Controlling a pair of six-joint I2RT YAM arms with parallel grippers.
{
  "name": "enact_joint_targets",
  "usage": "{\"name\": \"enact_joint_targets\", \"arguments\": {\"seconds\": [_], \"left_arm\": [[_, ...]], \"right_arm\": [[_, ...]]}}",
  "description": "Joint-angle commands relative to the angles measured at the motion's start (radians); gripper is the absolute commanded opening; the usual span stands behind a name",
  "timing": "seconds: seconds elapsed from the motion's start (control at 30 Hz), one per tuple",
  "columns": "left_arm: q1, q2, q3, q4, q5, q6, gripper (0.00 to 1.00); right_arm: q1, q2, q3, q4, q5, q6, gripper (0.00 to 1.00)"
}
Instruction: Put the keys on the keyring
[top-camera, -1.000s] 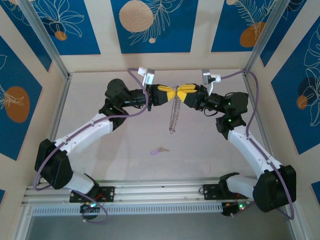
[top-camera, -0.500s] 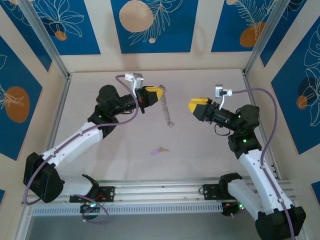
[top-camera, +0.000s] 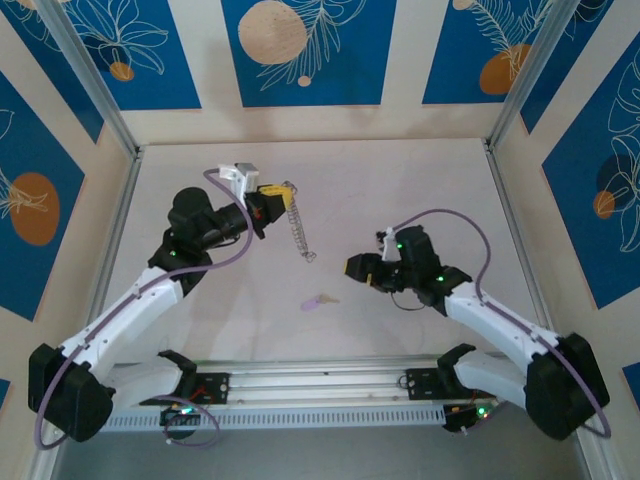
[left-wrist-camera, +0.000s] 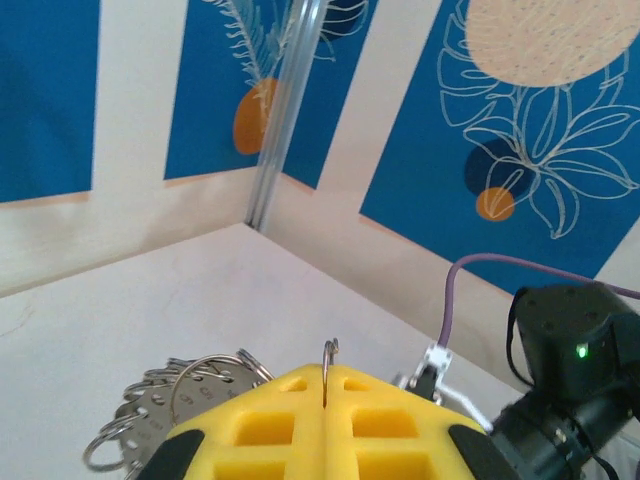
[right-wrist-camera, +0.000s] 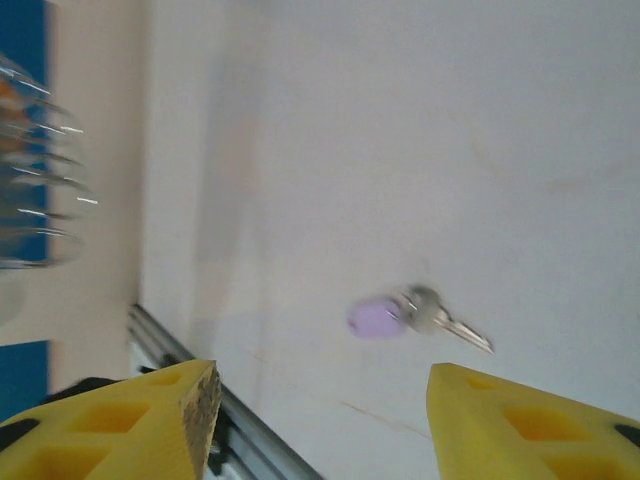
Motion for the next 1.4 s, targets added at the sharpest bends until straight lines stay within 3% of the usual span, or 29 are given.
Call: {"name": "enact_joint_targets", "arguments": {"seconds": [0.0, 0.23, 0.53, 0.8, 1.37], "left_arm": [[0.03, -0.05, -0.031, 0.015, -0.026, 0.02, 0.0], [0.085, -0.113, -0.102, 0.03, -0.065, -0.005, 0.0], [0.123, -0.181, -0.127, -0.007, -0.094, -0.024, 0.0], [0.146, -0.213, -0.14, -0.009, -0.066, -0.031, 0.0], [0.167, -0.217, -0.156, 0.028, -0.028, -0.066, 0.0]], "right_arm": [[0.091, 0.083, 0.076, -0.128, 0.203, 0.057, 0.57], [0.294, 0.335, 0.277, -0.302, 0.427, 0.136, 0.55], [0.427, 0.608, 0.495, -0.46, 0.548, 0.203, 0.5], [0.47, 0.695, 0.584, -0.516, 0.589, 0.215, 0.47], [0.454, 0.792, 0.651, -0.51, 0.584, 0.179, 0.29]]}}
